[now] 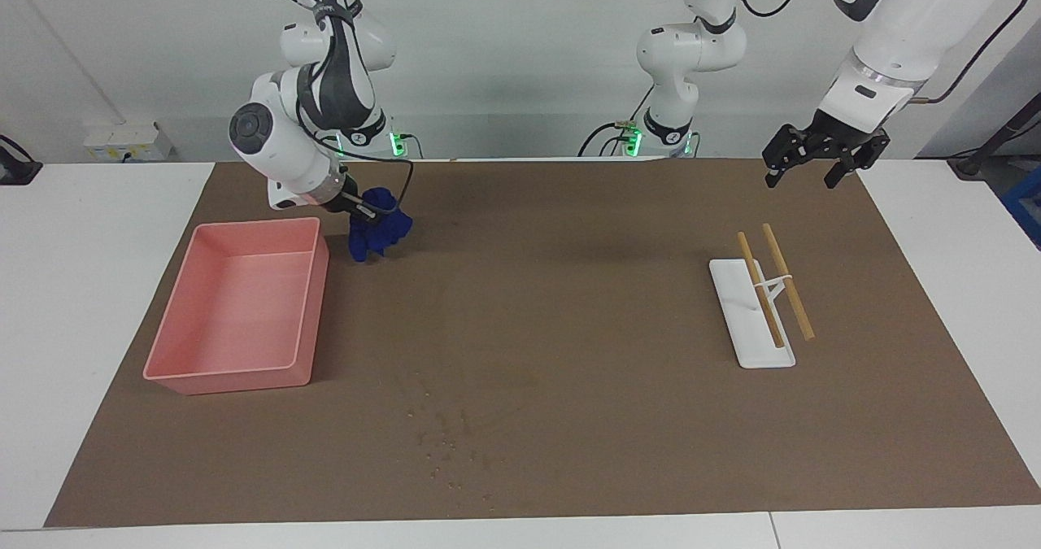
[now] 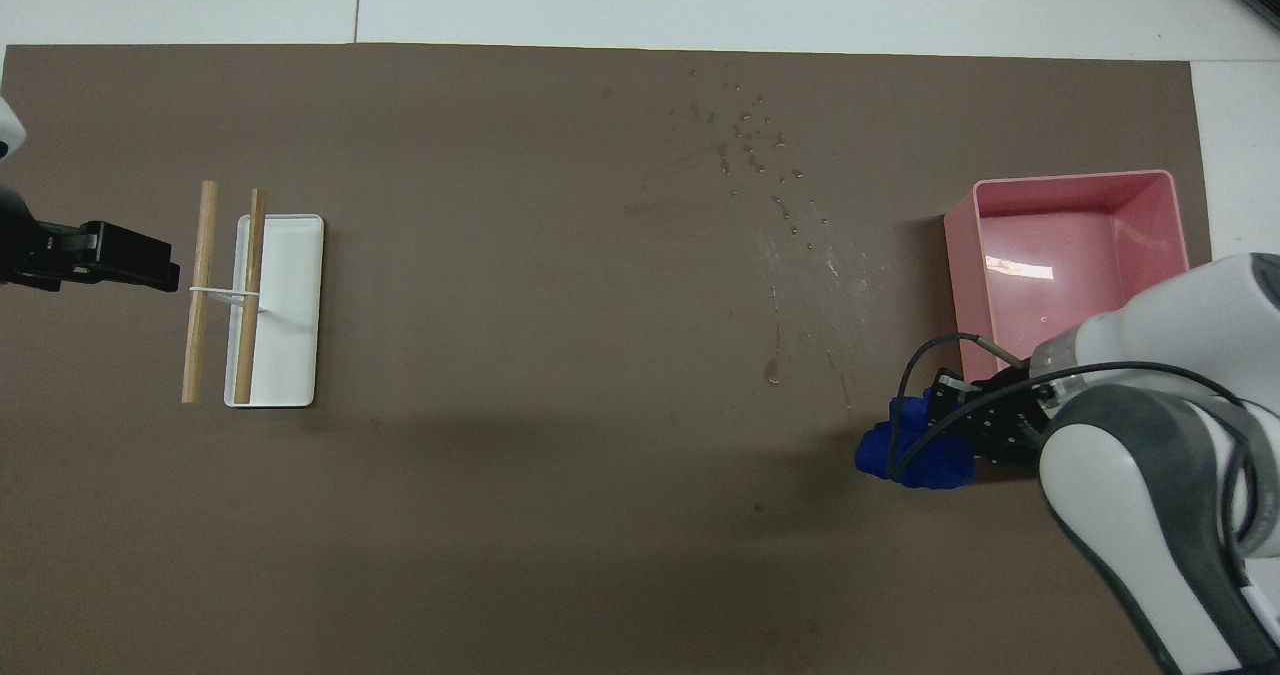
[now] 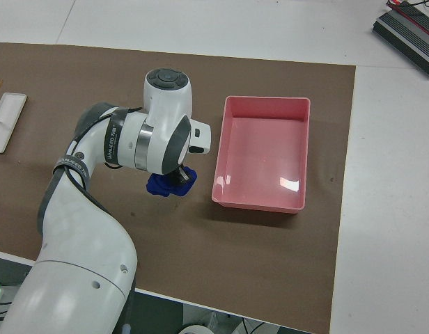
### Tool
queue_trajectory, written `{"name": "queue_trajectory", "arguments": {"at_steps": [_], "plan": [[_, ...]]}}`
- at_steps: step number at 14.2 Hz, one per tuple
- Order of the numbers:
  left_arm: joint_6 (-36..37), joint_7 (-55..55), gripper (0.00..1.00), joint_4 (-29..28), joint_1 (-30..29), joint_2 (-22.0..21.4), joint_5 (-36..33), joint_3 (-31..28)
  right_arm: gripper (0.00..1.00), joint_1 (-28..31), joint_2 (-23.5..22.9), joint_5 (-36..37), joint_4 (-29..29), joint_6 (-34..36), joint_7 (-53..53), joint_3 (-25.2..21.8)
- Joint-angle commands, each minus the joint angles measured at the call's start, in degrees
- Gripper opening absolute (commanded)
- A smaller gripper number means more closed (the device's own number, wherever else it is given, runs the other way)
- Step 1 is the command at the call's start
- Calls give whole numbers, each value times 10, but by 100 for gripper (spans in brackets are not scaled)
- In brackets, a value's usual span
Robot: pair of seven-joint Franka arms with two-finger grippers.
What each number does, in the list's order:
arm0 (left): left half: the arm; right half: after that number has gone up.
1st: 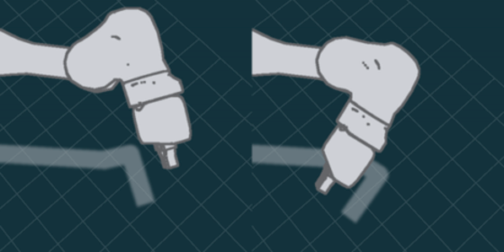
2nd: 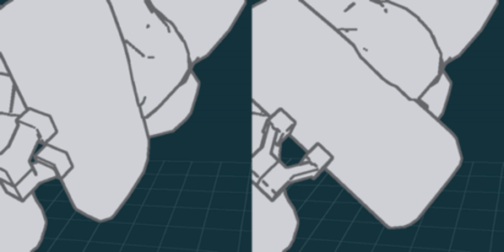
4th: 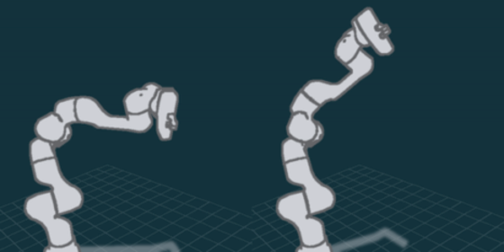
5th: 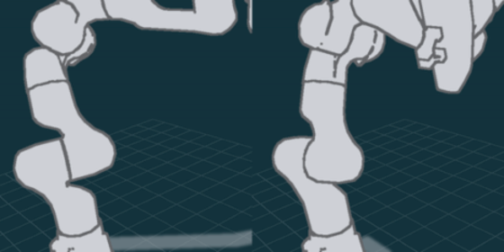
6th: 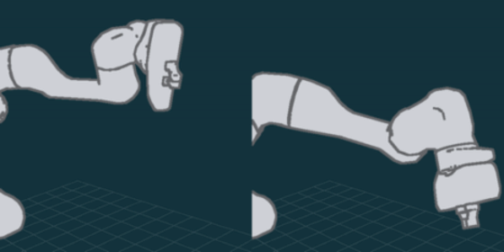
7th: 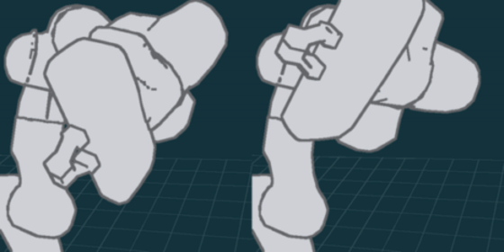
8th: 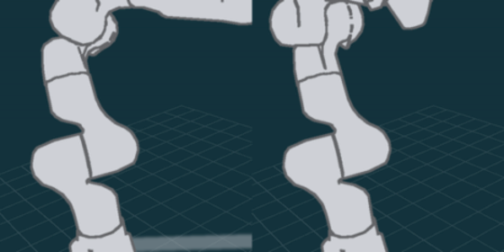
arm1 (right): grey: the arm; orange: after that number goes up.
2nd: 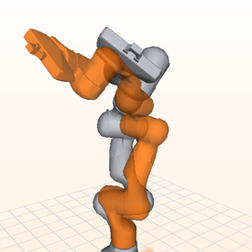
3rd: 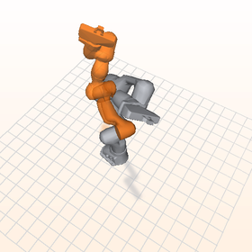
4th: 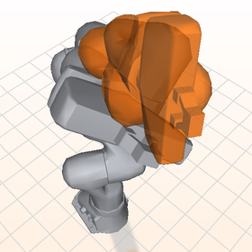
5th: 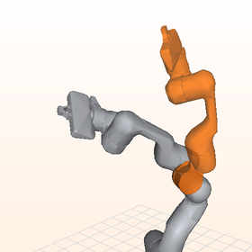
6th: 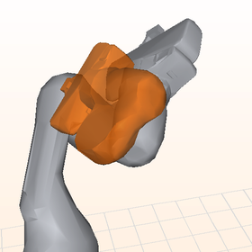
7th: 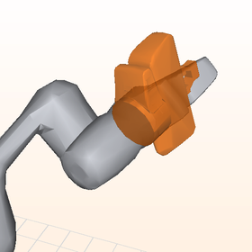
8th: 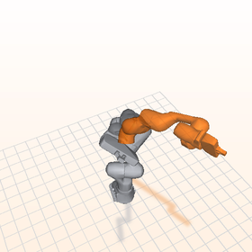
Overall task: Wipe water with towel using both arms
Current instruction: 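Move the cloth into the pink bin with the right gripper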
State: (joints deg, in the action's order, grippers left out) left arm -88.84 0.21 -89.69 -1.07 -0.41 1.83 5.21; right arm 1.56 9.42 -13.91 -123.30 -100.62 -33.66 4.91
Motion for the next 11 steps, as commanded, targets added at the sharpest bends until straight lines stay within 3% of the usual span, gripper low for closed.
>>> {"name": "queue_trajectory", "arguments": {"at_steps": [1,3,7,11], "plan": [[5,5,100,-13,-2,-13,7,-2,0,43,-3,44,60,30,52,4],[6,5,100,-13,-3,-13,7,-2,0,93,-2,54,49,-13,144,5],[5,5,100,-13,-2,-13,7,-2,0,121,-8,107,16,-108,226,5],[5,5,100,-13,-2,-13,7,-2,0,143,-76,107,-9,-136,256,6]]}}
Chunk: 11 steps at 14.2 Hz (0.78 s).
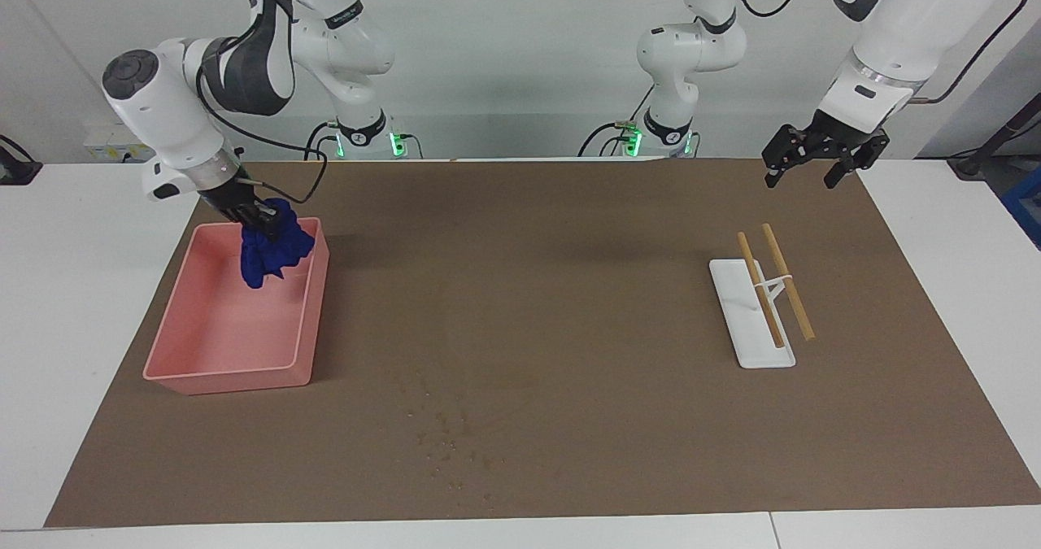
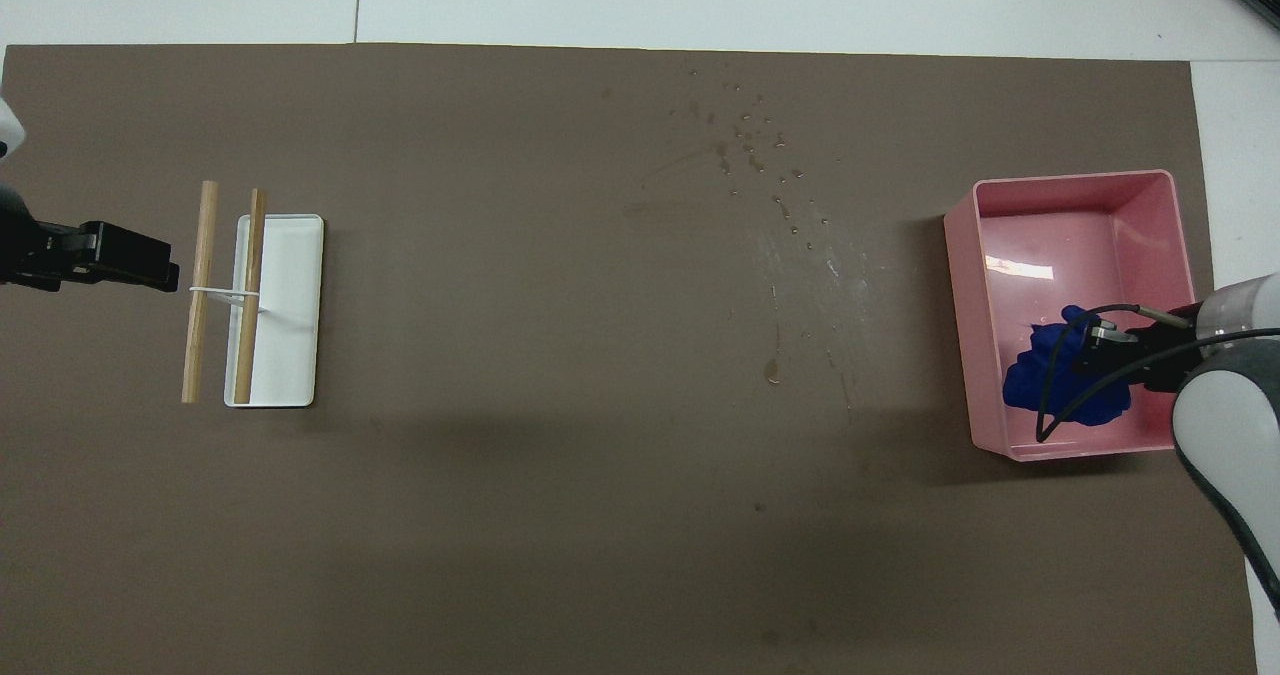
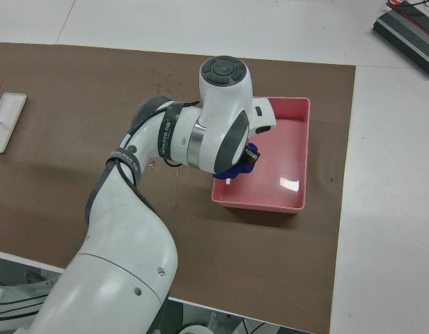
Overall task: Wipe water with towel using both arms
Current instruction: 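Move the cloth into the pink bin with the right gripper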
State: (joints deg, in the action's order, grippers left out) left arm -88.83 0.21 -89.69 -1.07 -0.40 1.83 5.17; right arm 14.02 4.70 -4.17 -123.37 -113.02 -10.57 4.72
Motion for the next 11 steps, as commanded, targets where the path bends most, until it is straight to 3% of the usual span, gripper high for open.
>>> {"name": "queue_trajectory", "arguments": {"at_steps": [1,5,6,7,8,11], "plan": [[6,5,100,-13,-2,-13,7,-2,0,21,-41,10,-15,-29,29,8],[5,5,100,-13,-2,-13,7,-2,0,21,-57,11,-26,-70,26,7],[5,5,100,-13,-2,-13,7,-2,31,22,-58,12,-23,-69,23,7],[5,5,100,-13,-2,-13,7,-2,76,23,-63,12,-16,-69,25,7],[5,5,100,-13,-2,-13,7,-2,100,24,-64,12,-6,-63,25,7],[5,5,100,-13,-2,-13,7,-2,100,19,-51,34,22,-56,30,7]]}}
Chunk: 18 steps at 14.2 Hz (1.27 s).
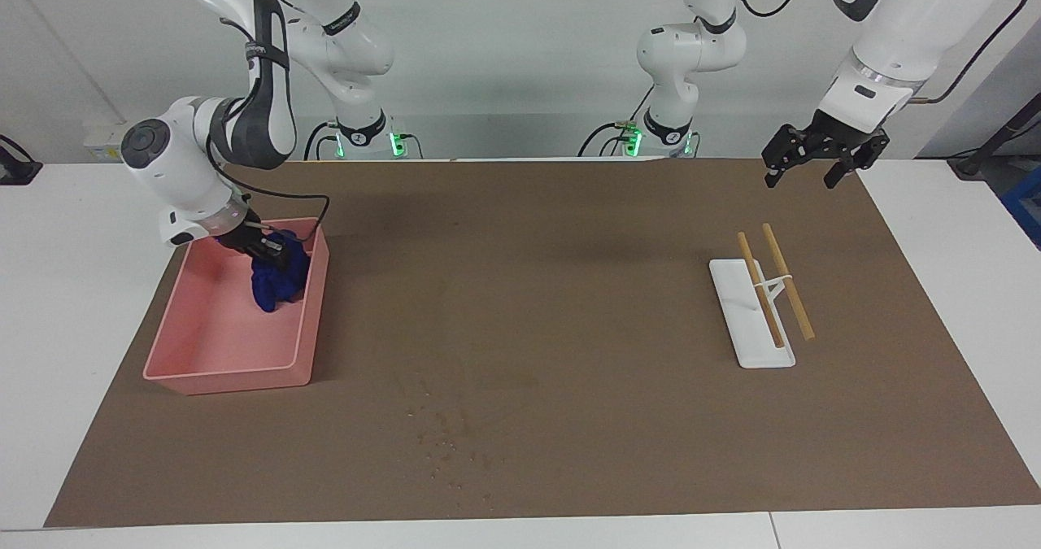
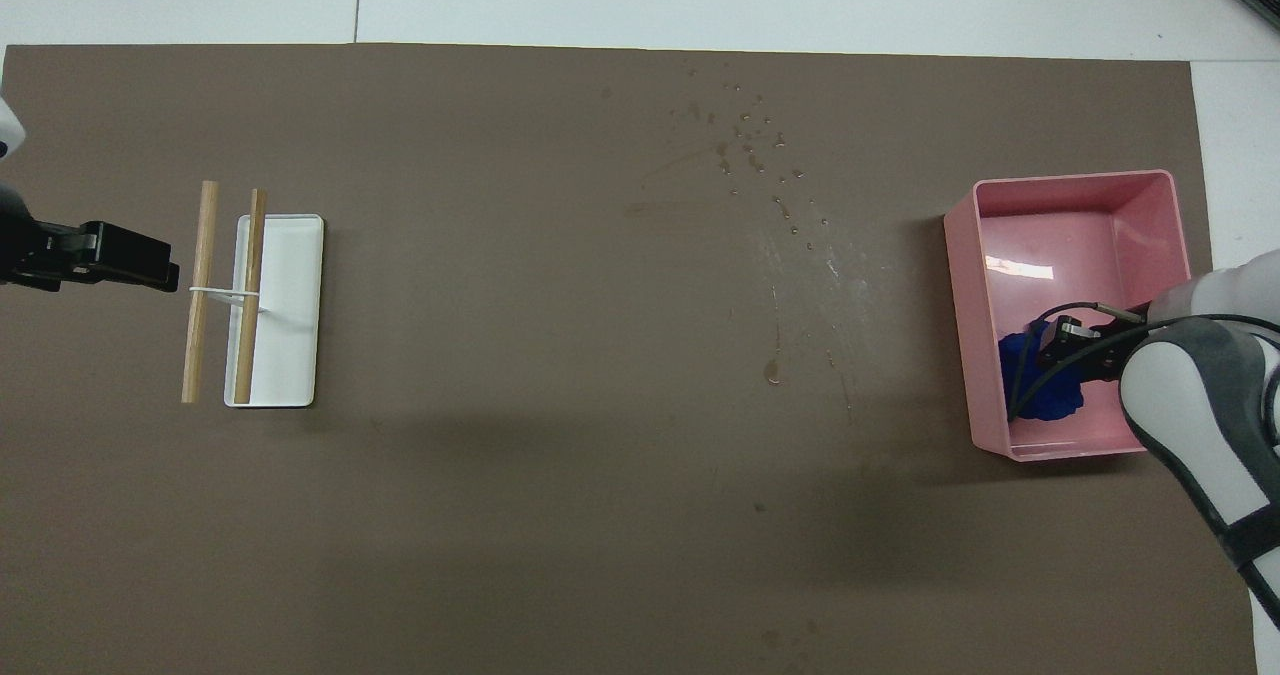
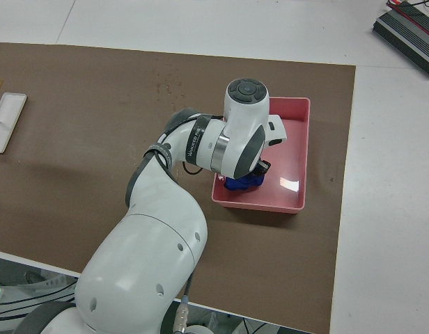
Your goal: Wipe water with towel using both arms
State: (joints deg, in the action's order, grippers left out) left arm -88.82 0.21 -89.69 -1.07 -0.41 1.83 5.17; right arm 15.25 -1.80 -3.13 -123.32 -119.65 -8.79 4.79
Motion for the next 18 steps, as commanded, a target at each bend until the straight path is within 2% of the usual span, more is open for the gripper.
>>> {"name": "queue_trajectory", "arguments": {"at_steps": [1,4,8,13,18], "plan": [[6,5,100,-13,-2,-13,7,-2,100,1,18,32,39,27,11,7],[5,5,100,-13,-2,-13,7,-2,100,-16,43,29,100,84,11,14],[5,5,100,-13,-2,-13,7,-2,100,-48,44,24,227,199,6,18],[5,5,100,-13,-2,-13,7,-2,100,-80,29,32,350,302,6,19],[5,5,100,-13,-2,-13,7,-2,100,-94,16,38,392,367,0,23]]}}
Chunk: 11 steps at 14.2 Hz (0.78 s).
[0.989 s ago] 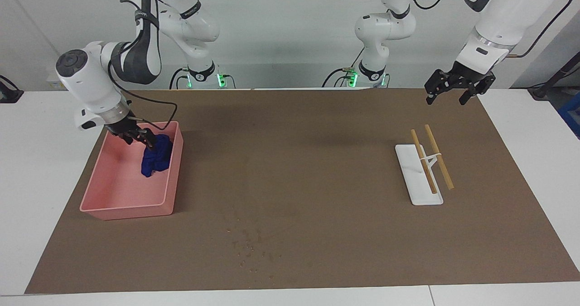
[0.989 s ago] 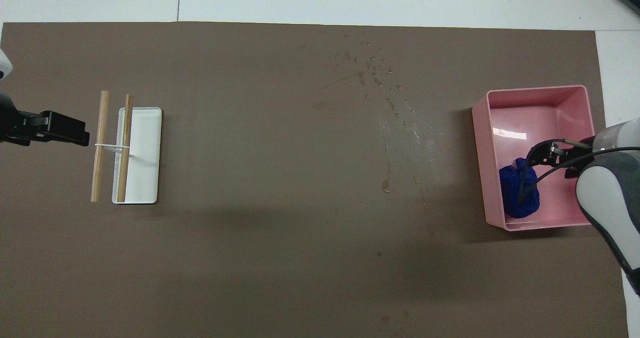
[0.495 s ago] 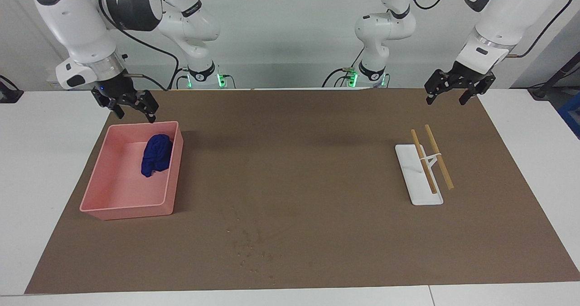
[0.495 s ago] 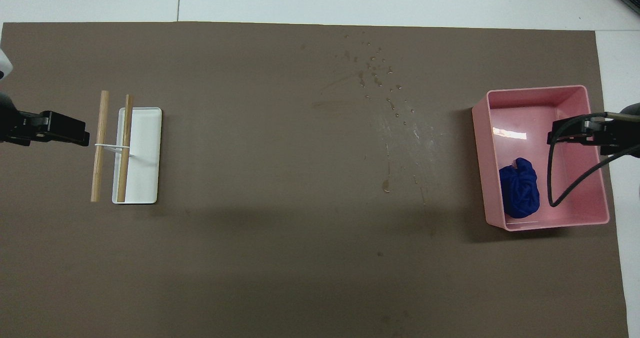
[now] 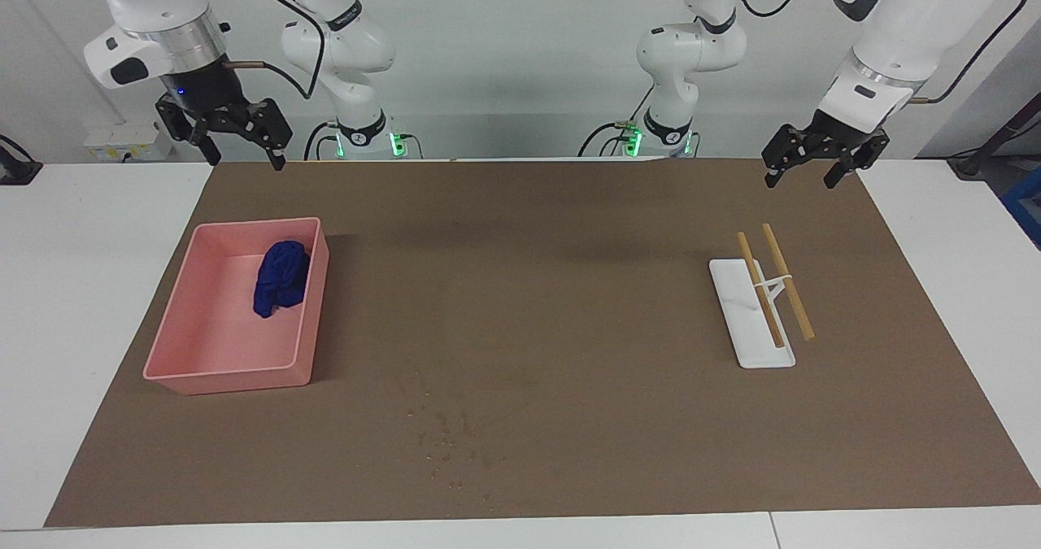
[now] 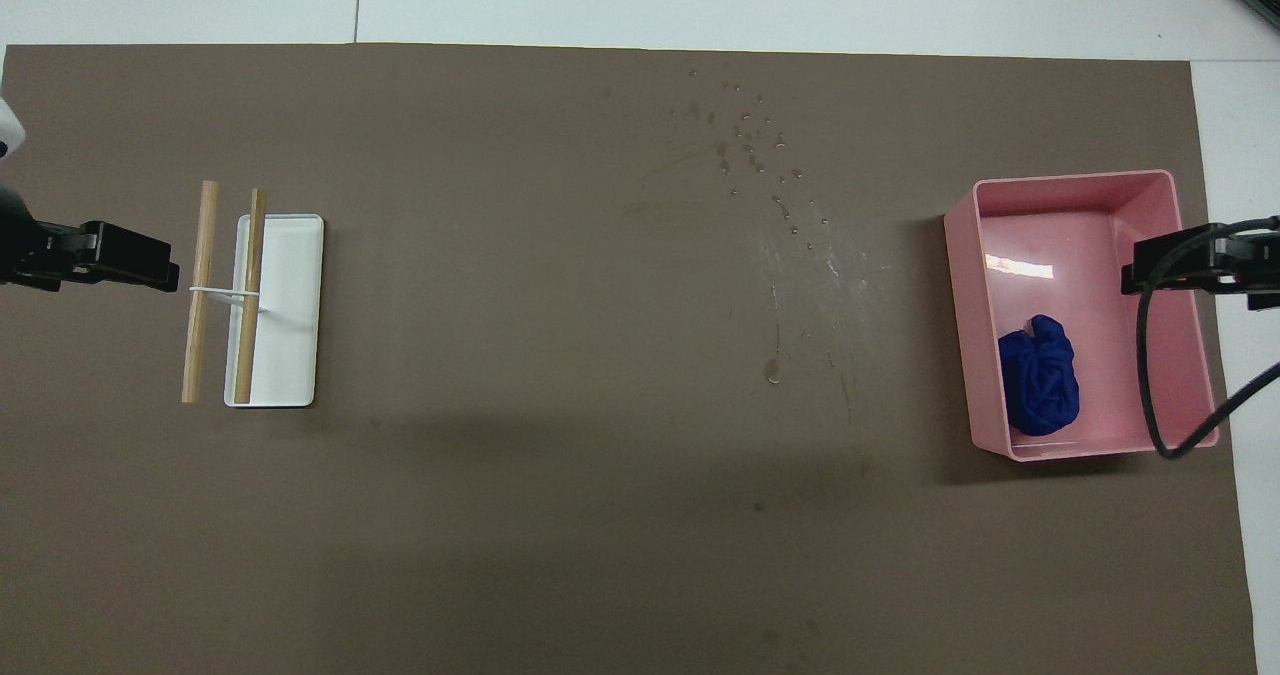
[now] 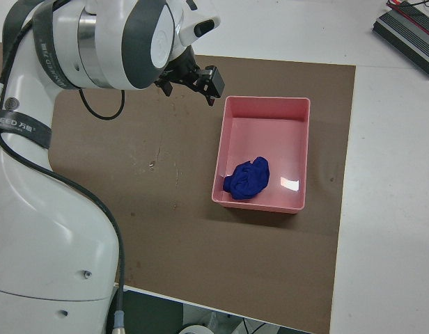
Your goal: Wipe water with towel using both arms
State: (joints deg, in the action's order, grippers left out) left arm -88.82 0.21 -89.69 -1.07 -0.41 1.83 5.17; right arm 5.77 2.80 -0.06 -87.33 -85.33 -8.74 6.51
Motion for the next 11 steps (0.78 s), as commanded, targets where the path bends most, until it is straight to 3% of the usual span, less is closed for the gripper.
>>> {"name": "queue_trajectory", "arguments": {"at_steps": [1,4,11], "plan": [[5,5,100,-13,-2,-13,7,-2,100,0,-34,6,38,19,-19,10],[5,5,100,-13,-2,-13,7,-2,100,-21,-45,2,44,-3,-61,20],[5,5,100,-13,-2,-13,7,-2,100,-6,-28,8,10,7,-22,17]]}}
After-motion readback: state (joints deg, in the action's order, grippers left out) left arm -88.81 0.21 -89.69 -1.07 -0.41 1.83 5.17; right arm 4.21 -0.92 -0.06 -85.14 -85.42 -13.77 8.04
